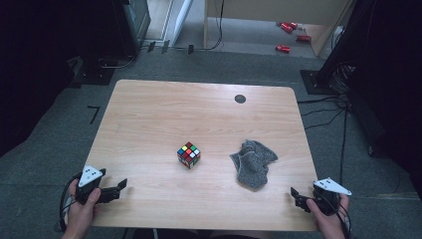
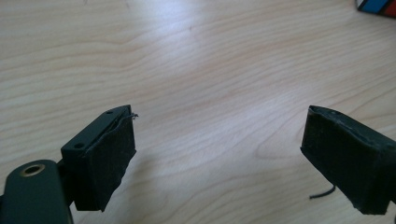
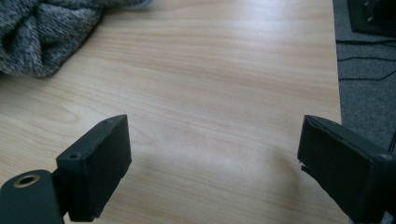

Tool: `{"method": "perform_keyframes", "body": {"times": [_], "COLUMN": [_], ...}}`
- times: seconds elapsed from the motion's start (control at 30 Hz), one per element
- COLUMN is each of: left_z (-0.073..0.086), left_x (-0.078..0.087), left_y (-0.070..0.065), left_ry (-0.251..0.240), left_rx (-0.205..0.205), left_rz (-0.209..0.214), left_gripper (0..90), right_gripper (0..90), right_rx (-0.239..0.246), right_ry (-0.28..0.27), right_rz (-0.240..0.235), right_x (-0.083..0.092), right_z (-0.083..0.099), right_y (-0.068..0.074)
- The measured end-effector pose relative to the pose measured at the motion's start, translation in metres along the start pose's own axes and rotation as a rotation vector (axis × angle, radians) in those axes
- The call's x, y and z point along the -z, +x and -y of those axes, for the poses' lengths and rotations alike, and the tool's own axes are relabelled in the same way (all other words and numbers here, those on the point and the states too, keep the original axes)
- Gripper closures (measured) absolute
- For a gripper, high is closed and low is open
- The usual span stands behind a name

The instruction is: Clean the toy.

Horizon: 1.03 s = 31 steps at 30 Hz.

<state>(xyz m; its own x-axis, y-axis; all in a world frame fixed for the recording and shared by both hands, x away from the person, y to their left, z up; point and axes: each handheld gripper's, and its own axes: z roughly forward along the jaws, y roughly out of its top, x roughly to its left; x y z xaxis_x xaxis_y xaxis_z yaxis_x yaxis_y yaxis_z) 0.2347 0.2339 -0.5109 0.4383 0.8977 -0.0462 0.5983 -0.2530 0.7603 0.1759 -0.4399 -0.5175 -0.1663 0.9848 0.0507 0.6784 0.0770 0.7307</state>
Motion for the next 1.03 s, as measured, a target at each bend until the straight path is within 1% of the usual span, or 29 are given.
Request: {"method": "perform_keyframes", "body": {"times": [0.1, 0.13, 0.17, 0.27, 0.3, 0.33, 0.37, 0.57, 0.73, 1.03], "left_z": [0.003, 0.004, 0.004, 0.004, 0.004, 0.004, 0.004, 0.003, 0.001, 0.000], "left_x": [-0.001, -0.001, -0.002, -0.004, -0.005, -0.005, -0.007, -0.007, -0.010, -0.011], "left_y": [0.001, -0.001, -0.002, -0.007, -0.008, -0.008, -0.009, -0.008, -0.006, -0.006], "left_ry": [0.034, 0.028, 0.026, 0.044, 0.057, 0.066, 0.083, 0.084, 0.091, 0.089], "left_rx": [-0.008, -0.013, -0.018, -0.057, -0.068, -0.069, -0.073, -0.077, -0.092, -0.090], "left_rz": [0.011, 0.010, 0.006, -0.022, -0.022, -0.016, -0.009, -0.003, 0.013, 0.013], "left_gripper": [10.2, 10.2, 10.2, 11.7, 13.2, 13.5, 13.5, 12.6, 9.4, 9.2], "right_gripper": [10.1, 10.2, 10.2, 10.9, 10.9, 10.9, 10.9, 10.0, 9.0, 8.8], "right_rx": [-0.007, -0.007, -0.001, -0.001, 0.009, 0.021, 0.022, 0.027, 0.029, 0.029], "right_ry": [0.010, 0.007, 0.004, 0.000, 0.000, 0.004, 0.004, 0.005, 0.007, 0.008], "right_rz": [-0.002, -0.001, -0.003, 0.003, 0.009, 0.011, 0.010, 0.004, 0.001, 0.000], "right_x": [-0.003, -0.003, -0.004, -0.003, -0.003, -0.003, -0.003, -0.004, -0.004, -0.004], "right_z": [0.005, 0.006, 0.006, 0.007, 0.008, 0.008, 0.008, 0.008, 0.008, 0.008], "right_y": [-0.002, -0.002, -0.002, -0.001, -0.001, 0.000, 0.001, 0.001, 0.001, 0.001]}}
